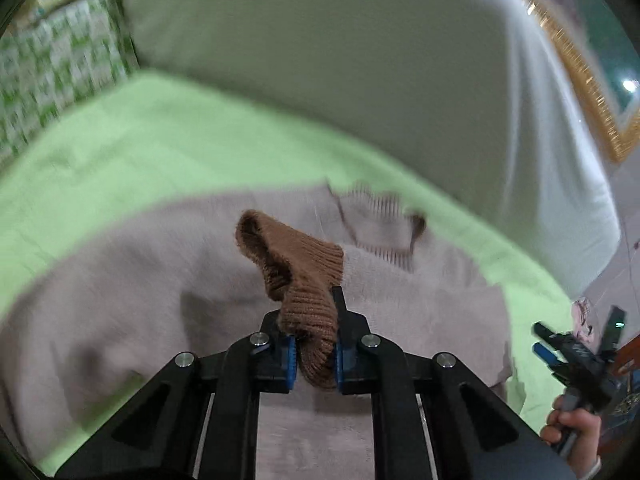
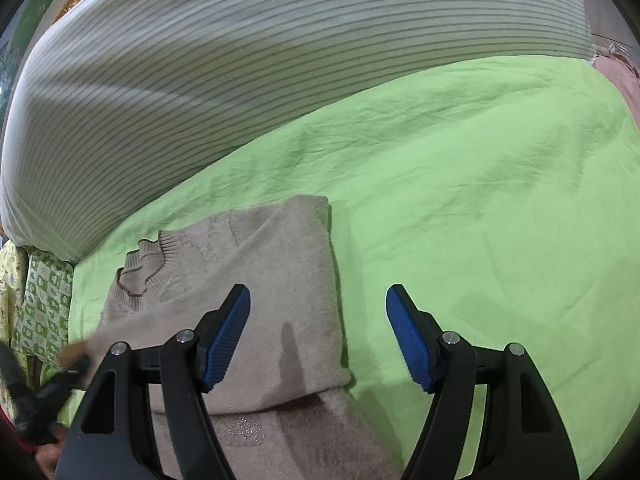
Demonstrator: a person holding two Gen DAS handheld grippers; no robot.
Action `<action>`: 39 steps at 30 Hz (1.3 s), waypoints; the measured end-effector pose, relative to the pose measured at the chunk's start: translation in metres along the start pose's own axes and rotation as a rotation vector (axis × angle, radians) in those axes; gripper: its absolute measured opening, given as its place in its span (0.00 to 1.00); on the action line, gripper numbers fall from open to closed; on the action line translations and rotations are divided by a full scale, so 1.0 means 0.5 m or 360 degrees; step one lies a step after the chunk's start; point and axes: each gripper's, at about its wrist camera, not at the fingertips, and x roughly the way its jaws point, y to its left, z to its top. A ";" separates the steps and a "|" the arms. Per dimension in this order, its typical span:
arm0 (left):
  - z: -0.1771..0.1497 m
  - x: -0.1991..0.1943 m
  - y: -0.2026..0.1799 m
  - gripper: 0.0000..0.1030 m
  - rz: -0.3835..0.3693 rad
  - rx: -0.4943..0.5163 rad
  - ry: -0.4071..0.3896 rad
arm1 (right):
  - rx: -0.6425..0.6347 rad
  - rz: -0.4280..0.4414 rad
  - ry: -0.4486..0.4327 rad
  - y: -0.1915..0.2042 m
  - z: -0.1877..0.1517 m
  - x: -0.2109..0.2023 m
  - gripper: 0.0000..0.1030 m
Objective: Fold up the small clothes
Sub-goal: 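Fold the sleeve across the sweater body with the left tool, then release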
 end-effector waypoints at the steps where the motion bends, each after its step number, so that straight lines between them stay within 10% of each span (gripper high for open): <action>1: 0.004 -0.016 0.013 0.12 0.0018 0.0007 -0.0026 | -0.0007 0.0005 0.0003 0.001 0.002 0.007 0.69; 13: -0.071 0.026 0.087 0.12 0.0104 -0.0080 0.0160 | -0.0257 0.0044 0.0200 0.081 -0.004 0.144 0.69; 14: -0.070 0.028 0.085 0.12 0.0102 -0.0069 0.0158 | -0.0290 0.0042 0.0238 0.086 -0.004 0.160 0.60; 15: -0.080 0.024 0.088 0.12 0.0105 -0.0054 0.0155 | -0.0323 0.0053 0.0278 0.089 -0.001 0.171 0.18; 16: -0.076 0.030 0.081 0.12 0.0100 -0.0039 0.0152 | -0.0325 0.0053 0.0287 0.089 0.004 0.173 0.10; 28: -0.096 0.121 0.093 0.15 0.0254 0.0096 0.0229 | -0.0402 -0.0131 0.0186 0.081 0.015 0.170 0.12; 34: -0.098 0.069 0.124 0.34 0.0191 0.0039 0.0235 | -0.0387 -0.0163 0.0102 0.110 0.007 0.105 0.48; 39: -0.131 -0.019 0.147 0.49 0.0204 0.0043 0.0253 | -0.0396 -0.0014 0.0027 0.148 -0.033 0.020 0.49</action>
